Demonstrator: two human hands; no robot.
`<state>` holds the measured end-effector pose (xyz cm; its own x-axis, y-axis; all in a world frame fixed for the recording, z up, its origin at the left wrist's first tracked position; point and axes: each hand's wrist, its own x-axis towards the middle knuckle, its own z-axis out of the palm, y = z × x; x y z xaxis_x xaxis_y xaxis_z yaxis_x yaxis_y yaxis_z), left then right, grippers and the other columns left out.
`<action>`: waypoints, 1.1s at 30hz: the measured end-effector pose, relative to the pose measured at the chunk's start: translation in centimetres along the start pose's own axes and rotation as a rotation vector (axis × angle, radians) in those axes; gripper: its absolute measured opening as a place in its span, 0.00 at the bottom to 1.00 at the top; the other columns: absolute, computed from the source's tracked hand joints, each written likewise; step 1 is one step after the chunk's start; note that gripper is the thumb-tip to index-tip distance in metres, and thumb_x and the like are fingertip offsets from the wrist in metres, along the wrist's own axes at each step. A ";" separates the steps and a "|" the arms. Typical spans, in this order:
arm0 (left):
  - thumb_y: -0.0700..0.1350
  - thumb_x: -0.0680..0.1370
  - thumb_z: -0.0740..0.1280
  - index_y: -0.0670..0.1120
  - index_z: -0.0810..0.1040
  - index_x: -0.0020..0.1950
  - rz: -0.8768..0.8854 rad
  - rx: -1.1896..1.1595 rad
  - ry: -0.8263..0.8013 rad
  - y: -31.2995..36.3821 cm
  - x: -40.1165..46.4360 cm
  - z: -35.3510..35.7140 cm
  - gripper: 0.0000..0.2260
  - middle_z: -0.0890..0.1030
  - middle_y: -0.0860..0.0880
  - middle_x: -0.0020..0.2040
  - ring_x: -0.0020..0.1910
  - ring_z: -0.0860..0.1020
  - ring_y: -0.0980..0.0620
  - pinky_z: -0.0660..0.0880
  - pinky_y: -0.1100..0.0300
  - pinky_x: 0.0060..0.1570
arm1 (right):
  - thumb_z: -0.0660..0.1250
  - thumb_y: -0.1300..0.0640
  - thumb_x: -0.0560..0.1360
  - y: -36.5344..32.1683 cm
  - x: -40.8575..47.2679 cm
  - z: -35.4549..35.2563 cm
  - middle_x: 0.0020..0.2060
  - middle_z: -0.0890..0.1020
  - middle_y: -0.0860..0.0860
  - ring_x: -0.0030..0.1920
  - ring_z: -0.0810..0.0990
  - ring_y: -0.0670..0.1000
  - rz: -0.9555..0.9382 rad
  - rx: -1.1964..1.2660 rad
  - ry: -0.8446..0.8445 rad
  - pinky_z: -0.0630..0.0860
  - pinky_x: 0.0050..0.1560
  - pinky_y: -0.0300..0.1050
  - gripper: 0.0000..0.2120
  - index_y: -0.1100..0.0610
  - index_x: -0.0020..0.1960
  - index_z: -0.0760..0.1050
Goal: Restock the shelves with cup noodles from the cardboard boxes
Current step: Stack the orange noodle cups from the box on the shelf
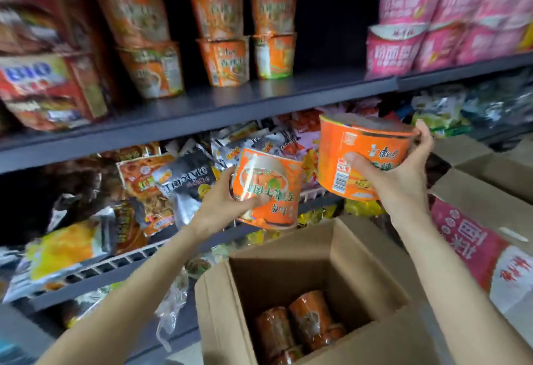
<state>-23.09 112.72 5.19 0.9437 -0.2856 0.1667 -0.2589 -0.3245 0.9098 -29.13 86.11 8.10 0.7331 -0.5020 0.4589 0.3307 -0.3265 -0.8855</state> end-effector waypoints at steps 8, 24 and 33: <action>0.66 0.67 0.68 0.50 0.74 0.62 0.095 -0.516 0.265 8.4 1.3 -6.8 0.29 0.83 0.53 0.53 0.47 0.82 0.57 0.76 0.59 0.46 | 0.79 0.45 0.62 -6.7 9.5 7.3 0.71 0.66 0.51 0.68 0.68 0.50 -0.186 0.012 -0.076 0.62 0.65 0.40 0.55 0.50 0.76 0.45; 0.67 0.76 0.56 0.54 0.76 0.57 0.130 -0.746 0.312 13.3 6.4 -12.0 0.22 0.81 0.47 0.58 0.57 0.79 0.46 0.77 0.44 0.56 | 0.68 0.41 0.72 -8.1 14.1 19.8 0.76 0.54 0.53 0.76 0.54 0.54 -0.309 0.055 -0.271 0.56 0.73 0.61 0.44 0.47 0.77 0.44; 0.73 0.74 0.46 0.52 0.74 0.65 0.120 -0.619 0.229 17.4 10.4 -9.8 0.34 0.78 0.46 0.61 0.59 0.77 0.45 0.75 0.44 0.57 | 0.78 0.45 0.64 -12.8 12.5 16.8 0.76 0.46 0.49 0.76 0.49 0.46 -0.781 -0.004 -0.376 0.61 0.74 0.51 0.51 0.40 0.75 0.47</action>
<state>-15.78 112.89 26.49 0.9533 -0.0662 0.2947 -0.2635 0.2944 0.9186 -14.22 97.43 23.96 0.4449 0.1646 0.8803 0.8199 -0.4704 -0.3264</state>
